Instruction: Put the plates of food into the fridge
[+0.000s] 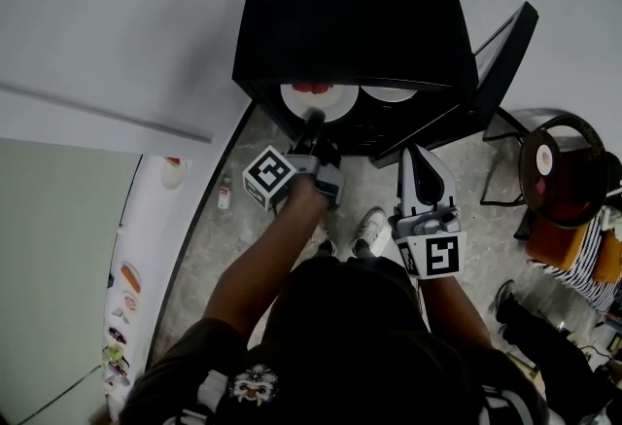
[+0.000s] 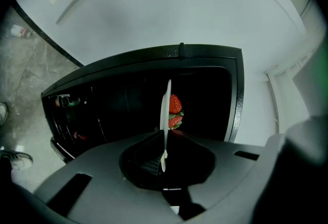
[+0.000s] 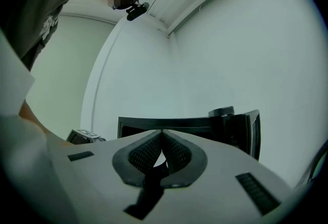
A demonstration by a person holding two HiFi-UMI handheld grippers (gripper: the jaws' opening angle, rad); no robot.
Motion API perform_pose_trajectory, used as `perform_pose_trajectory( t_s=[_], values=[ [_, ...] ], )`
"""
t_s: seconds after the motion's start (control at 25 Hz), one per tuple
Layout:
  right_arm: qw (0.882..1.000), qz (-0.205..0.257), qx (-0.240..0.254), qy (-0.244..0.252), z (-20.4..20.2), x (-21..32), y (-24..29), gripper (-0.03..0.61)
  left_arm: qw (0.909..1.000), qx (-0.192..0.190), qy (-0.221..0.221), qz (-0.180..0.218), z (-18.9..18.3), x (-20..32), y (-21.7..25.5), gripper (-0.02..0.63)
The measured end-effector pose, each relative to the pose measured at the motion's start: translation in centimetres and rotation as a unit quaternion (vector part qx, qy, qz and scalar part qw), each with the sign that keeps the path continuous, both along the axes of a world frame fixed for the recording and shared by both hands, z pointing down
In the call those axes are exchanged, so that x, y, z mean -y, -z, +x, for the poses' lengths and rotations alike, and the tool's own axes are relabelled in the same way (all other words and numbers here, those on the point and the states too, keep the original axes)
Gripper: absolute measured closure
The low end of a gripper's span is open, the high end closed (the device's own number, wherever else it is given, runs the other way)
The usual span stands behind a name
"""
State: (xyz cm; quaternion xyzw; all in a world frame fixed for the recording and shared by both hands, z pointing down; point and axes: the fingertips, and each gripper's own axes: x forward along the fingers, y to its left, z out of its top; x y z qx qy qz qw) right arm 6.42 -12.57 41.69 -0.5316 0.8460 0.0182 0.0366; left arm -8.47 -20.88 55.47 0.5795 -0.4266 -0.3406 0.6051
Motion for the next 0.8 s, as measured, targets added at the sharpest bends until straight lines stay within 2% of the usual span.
perform_pose_trajectory(
  t_s=[0.2,0.48,0.64,0.8],
  values=[
    [1.000,0.000,0.006,0.003,-0.1,-0.1,0.0,0.554,0.9998,-0.003,0.017,0.007,-0.5,1.4,0.2,0.581],
    [1.000,-0.009,0.003,0.016,-0.7,-0.5,-0.3,0.554,0.9997,0.004,0.024,-0.006,-0.4,2.5,-0.5,0.581],
    [1.000,-0.009,0.023,0.015,-1.0,-0.1,0.3,0.554,0.9993,0.008,0.032,-0.019,-0.5,3.1,-1.3,0.581],
    [0.999,-0.012,0.004,0.030,-0.7,-0.4,-0.5,0.554,0.9988,0.000,0.041,-0.026,-0.7,3.5,-1.7,0.581]
  ],
)
